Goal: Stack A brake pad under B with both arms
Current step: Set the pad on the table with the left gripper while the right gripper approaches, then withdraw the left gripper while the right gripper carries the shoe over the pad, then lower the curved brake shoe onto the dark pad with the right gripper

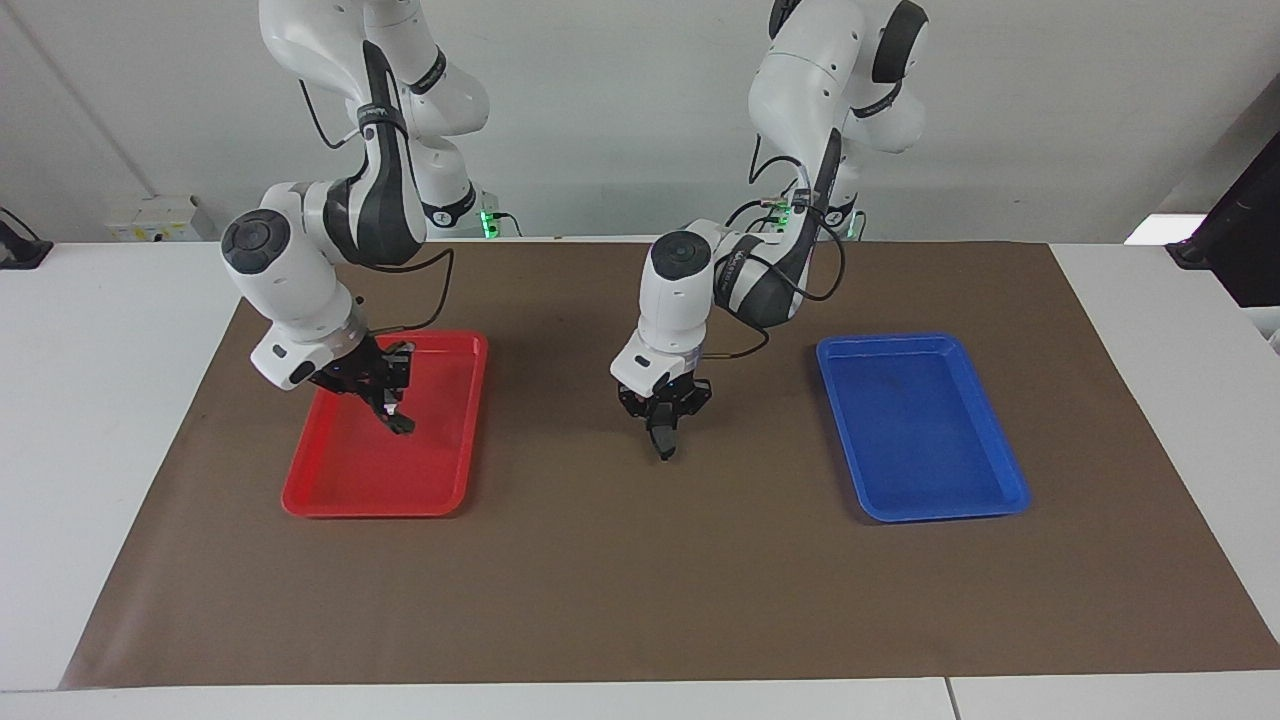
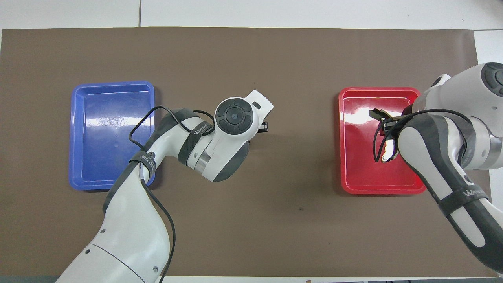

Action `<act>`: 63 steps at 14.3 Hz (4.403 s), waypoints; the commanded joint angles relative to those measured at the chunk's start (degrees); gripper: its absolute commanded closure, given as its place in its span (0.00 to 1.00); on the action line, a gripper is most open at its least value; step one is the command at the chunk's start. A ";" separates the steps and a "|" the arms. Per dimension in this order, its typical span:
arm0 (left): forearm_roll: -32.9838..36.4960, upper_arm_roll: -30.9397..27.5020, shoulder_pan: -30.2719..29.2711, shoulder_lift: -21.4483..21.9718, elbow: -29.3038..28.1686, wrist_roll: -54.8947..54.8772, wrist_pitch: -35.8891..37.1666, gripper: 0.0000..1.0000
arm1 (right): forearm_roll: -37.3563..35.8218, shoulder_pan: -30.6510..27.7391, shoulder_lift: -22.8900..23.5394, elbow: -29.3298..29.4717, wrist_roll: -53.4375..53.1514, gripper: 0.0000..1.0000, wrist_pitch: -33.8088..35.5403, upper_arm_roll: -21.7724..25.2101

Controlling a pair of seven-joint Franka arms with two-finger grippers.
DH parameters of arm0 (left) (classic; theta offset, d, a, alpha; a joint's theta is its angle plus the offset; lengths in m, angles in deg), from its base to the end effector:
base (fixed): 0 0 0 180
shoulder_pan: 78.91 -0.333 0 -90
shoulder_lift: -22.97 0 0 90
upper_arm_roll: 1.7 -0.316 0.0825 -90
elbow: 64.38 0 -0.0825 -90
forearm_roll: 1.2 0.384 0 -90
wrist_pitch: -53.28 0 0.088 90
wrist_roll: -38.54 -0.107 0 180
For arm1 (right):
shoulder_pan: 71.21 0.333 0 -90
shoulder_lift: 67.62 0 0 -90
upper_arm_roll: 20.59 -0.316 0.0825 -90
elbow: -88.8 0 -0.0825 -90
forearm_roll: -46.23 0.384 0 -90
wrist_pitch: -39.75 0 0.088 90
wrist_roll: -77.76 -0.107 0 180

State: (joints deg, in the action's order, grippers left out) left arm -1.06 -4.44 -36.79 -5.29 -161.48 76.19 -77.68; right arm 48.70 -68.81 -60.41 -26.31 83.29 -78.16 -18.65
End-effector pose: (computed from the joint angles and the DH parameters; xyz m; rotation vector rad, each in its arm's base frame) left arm 0.5243 -0.4349 0.3198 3.0955 -0.0596 0.1425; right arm 0.5696 0.0073 0.3872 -3.1003 -0.1287 0.1169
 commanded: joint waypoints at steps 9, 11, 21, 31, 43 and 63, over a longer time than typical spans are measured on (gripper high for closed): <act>-0.14 -1.21 -2.91 5.20 -2.65 -0.73 2.71 0.03 | -1.07 10.16 0.44 1.91 -11.58 1.00 -1.17 -0.36; -0.14 -1.21 -7.04 12.48 -8.07 -5.71 3.87 0.02 | -0.72 12.00 0.79 2.25 -12.04 1.00 -2.66 -0.45; -0.14 -1.12 -33.75 27.72 -10.48 -39.12 22.32 0.02 | -0.71 28.17 18.44 24.48 -28.80 1.00 -0.30 -0.45; -0.31 -1.38 -41.41 29.05 -0.29 -48.55 37.70 0.02 | -1.42 33.02 26.19 26.87 -30.84 1.00 -8.29 -0.45; -0.31 -1.29 -42.30 30.36 -1.07 -48.37 39.20 0.02 | -1.94 32.75 26.81 26.25 -30.84 1.00 -11.90 -0.54; -0.31 -1.21 -42.30 30.28 -0.99 -48.20 38.32 0.02 | -2.38 30.66 21.90 25.64 -31.11 0.00 -9.54 0.78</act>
State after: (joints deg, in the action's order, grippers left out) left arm -1.05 -6.09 -78.48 24.29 -162.56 28.41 -39.62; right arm 47.32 -35.94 -35.11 -0.14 53.24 -89.80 -18.00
